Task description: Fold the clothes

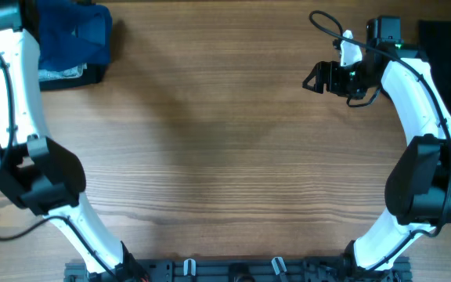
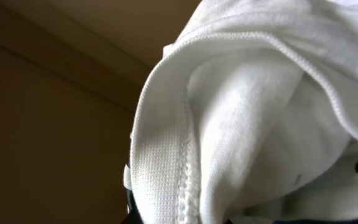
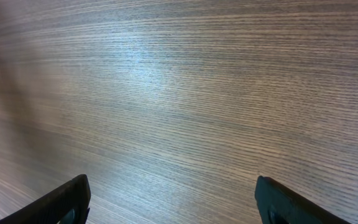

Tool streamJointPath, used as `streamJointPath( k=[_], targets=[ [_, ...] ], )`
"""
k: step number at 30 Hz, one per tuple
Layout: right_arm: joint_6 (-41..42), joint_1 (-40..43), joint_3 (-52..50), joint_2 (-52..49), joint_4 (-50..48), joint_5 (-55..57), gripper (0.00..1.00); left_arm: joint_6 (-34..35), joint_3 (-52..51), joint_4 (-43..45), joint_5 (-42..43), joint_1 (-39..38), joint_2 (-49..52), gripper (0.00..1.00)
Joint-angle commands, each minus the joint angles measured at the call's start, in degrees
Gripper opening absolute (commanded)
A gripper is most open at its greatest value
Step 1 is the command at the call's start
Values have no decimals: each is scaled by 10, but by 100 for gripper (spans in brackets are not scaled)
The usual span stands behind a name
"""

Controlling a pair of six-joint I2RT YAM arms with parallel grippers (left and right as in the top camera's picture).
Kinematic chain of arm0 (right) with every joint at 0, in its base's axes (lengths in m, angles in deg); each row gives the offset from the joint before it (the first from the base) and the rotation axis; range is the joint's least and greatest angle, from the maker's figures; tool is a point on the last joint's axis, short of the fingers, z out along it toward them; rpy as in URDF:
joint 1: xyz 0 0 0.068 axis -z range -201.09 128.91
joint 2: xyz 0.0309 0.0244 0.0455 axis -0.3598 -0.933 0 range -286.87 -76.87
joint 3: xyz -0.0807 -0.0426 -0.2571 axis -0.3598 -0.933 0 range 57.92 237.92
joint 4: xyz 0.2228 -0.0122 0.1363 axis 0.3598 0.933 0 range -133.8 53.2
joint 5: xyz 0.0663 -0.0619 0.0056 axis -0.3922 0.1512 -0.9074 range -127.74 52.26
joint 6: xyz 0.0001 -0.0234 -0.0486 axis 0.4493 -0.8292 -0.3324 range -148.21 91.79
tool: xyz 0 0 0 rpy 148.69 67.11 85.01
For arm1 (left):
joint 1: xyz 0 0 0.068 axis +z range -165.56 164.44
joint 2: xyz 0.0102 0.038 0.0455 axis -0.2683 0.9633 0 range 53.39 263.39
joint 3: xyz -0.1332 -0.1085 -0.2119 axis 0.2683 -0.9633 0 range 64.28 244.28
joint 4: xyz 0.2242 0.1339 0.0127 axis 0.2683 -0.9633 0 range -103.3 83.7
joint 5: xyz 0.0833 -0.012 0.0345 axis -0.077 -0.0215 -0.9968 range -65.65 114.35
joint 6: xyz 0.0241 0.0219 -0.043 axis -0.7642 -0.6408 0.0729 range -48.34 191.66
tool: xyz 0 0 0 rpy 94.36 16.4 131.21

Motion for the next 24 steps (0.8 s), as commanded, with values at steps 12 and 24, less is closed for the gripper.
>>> streamJointPath(
  k=[12,24],
  targets=[
    [35,-2,10,12,0,-11,86,153,13,-60,88,-36,140,4],
    [40,-2,10,12,-11,-11,86,315,14,-149,280,-53,134,100]
  ],
)
